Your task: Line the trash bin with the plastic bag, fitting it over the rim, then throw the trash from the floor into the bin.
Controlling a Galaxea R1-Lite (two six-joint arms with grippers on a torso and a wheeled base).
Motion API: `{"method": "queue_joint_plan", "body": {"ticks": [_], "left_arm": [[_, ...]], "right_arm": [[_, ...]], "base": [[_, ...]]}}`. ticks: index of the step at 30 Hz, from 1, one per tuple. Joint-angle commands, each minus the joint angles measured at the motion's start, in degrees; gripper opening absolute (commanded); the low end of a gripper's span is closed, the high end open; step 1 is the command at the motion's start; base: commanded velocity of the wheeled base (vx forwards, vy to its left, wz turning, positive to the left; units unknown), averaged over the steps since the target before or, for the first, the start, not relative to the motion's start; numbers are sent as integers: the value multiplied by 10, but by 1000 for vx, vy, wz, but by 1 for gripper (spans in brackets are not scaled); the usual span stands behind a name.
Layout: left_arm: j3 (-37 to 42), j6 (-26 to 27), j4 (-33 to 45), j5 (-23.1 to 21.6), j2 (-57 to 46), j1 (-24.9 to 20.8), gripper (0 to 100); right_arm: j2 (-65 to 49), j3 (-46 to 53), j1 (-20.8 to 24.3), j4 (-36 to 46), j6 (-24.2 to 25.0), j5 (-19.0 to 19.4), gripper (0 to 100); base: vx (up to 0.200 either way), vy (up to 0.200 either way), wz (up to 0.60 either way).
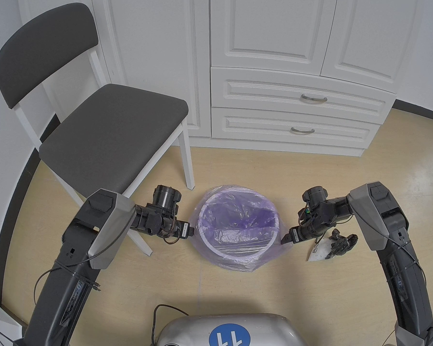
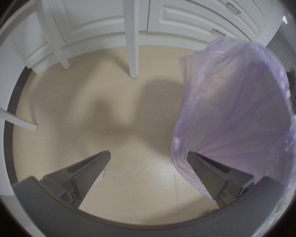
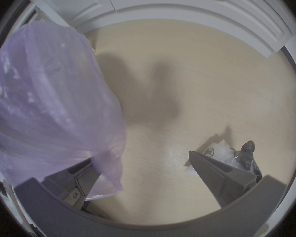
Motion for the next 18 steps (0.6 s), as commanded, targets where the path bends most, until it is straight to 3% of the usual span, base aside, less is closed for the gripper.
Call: {"method": "queue_joint_plan", "body": {"ticks": [1, 8, 12, 16, 18], "left_arm": [[-15, 7, 5, -10, 38, 5, 100], [-15, 15, 3, -21, 35, 4, 100], [-7, 10, 21, -21, -20, 2, 100], [92, 10, 26, -21, -123, -4, 100], [189, 11, 22, -17, -198, -17, 100]], "right_arm": [[32, -7, -4, 1, -3, -1, 100], [23, -7, -4, -1, 4, 2, 100], [-63, 22, -8, 0, 37, 13, 100], [-179, 141, -14, -6, 42, 49, 100], [-261, 246, -22, -52, 20, 60, 100]], "base": [[0, 0, 0], [0, 0, 0], [0, 0, 0], [0, 0, 0], [0, 0, 0]]}}
